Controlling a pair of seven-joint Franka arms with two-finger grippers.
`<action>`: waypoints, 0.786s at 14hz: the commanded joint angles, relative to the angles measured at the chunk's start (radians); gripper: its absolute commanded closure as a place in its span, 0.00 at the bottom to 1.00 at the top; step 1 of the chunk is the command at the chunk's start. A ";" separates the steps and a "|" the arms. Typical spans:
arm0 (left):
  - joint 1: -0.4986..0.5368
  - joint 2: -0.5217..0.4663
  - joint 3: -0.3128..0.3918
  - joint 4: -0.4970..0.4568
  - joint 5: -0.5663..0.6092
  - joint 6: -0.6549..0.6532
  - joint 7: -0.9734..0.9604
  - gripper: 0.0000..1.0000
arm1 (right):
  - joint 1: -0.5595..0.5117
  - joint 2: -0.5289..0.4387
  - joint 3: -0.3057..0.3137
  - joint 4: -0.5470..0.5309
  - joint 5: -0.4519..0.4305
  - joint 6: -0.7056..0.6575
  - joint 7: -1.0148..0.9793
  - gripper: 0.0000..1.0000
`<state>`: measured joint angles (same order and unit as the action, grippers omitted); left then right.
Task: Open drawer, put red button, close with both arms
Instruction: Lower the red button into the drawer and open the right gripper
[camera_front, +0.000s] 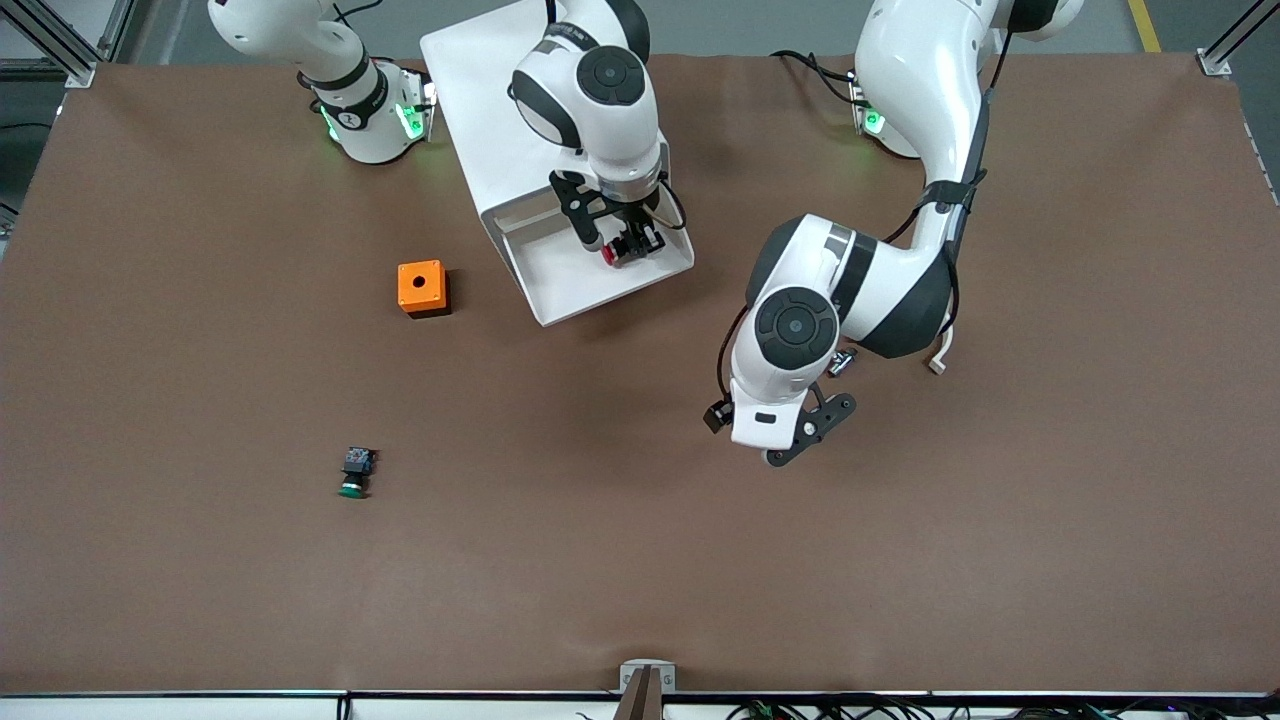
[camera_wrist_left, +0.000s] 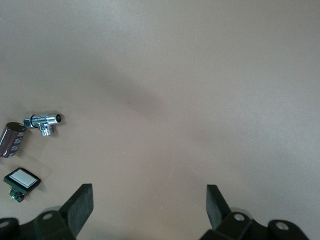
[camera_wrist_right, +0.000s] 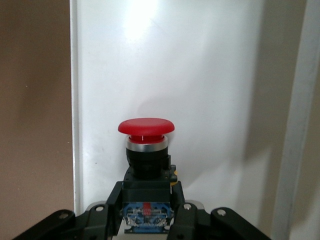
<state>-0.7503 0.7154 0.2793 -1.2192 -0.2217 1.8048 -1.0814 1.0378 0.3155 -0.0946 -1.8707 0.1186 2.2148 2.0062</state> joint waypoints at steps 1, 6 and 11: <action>-0.003 -0.017 -0.003 -0.014 0.004 0.005 0.000 0.01 | 0.013 0.037 -0.010 0.068 -0.016 -0.021 0.058 0.00; -0.003 -0.017 -0.003 -0.014 0.004 0.005 0.000 0.01 | -0.050 0.063 -0.011 0.183 -0.033 -0.119 -0.081 0.00; 0.002 -0.017 -0.002 -0.014 0.004 0.005 0.000 0.01 | -0.172 0.057 -0.013 0.320 -0.031 -0.415 -0.528 0.00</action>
<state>-0.7492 0.7154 0.2793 -1.2192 -0.2217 1.8048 -1.0814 0.9234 0.3605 -0.1178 -1.6157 0.0933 1.8963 1.6388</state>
